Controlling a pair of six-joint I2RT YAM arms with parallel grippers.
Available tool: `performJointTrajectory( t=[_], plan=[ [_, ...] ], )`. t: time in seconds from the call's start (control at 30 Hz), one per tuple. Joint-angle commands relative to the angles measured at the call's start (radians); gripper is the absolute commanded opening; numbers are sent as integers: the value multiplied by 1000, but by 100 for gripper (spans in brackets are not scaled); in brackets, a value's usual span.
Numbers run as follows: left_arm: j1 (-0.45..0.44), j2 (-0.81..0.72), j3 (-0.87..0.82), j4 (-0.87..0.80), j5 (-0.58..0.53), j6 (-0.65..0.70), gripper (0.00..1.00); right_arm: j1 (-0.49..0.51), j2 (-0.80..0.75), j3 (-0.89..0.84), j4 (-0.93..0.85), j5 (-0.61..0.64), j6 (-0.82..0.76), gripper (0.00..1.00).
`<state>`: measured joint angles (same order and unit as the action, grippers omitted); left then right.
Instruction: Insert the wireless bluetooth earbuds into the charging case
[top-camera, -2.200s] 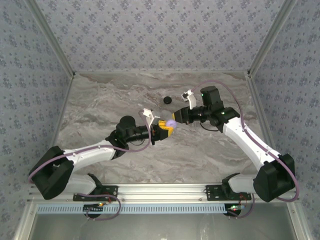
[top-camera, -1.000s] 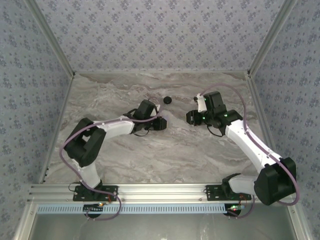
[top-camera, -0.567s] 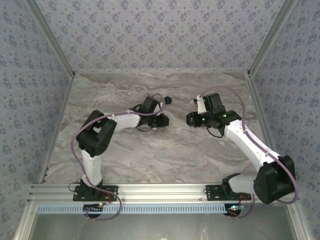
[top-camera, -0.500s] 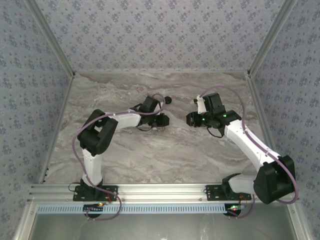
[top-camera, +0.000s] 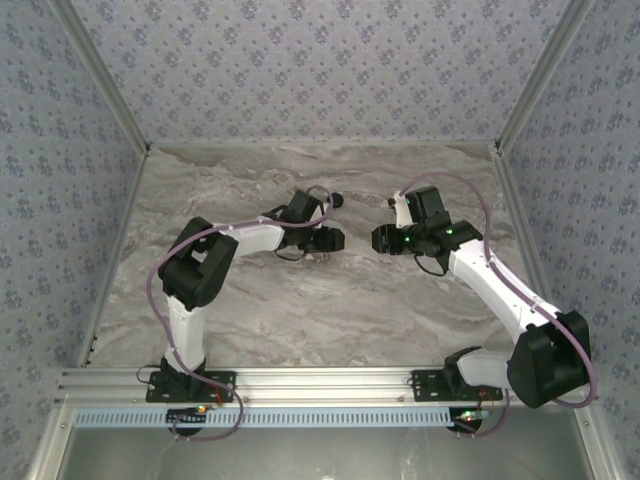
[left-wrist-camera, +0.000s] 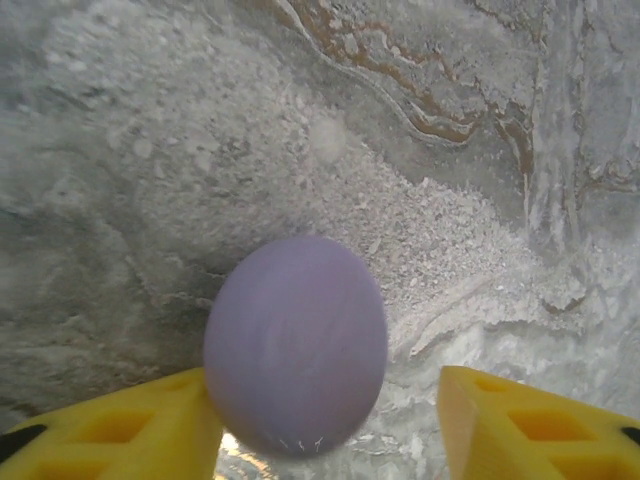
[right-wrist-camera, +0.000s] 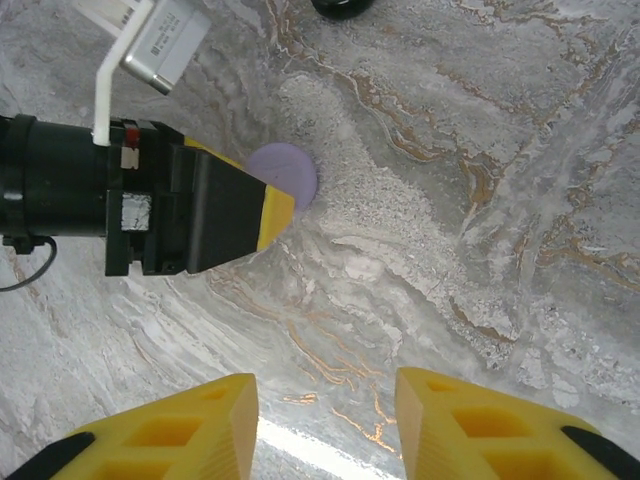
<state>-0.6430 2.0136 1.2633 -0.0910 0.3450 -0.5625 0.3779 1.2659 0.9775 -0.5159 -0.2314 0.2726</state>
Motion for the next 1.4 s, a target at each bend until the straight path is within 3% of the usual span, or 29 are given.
performJointTrajectory(
  t=[0.0, 0.13, 0.37, 0.7, 0.9, 1.13, 1.37],
  plan=[
    [9, -63, -10, -77, -98, 52, 63, -10, 6, -12, -37, 48, -5, 46],
    [18, -157, -47, -105, -183, 104, 67, -13, -9, -18, -37, 133, -4, 48],
    [42, -377, -130, -191, -384, 216, 68, -15, -59, -58, 6, 384, 16, 51],
    [144, -653, -326, -200, -600, 273, 69, -45, -155, -185, 140, 651, -24, 55],
    [178, -814, -460, -116, -740, 328, 70, -92, -189, -269, 261, 743, -53, 56],
    [241, -895, -577, -37, -910, 355, 72, -168, -182, -349, 418, 802, -84, 60],
    [325, -938, -702, 123, -967, 445, 75, -254, -113, -428, 576, 818, -82, 64]
  ],
)
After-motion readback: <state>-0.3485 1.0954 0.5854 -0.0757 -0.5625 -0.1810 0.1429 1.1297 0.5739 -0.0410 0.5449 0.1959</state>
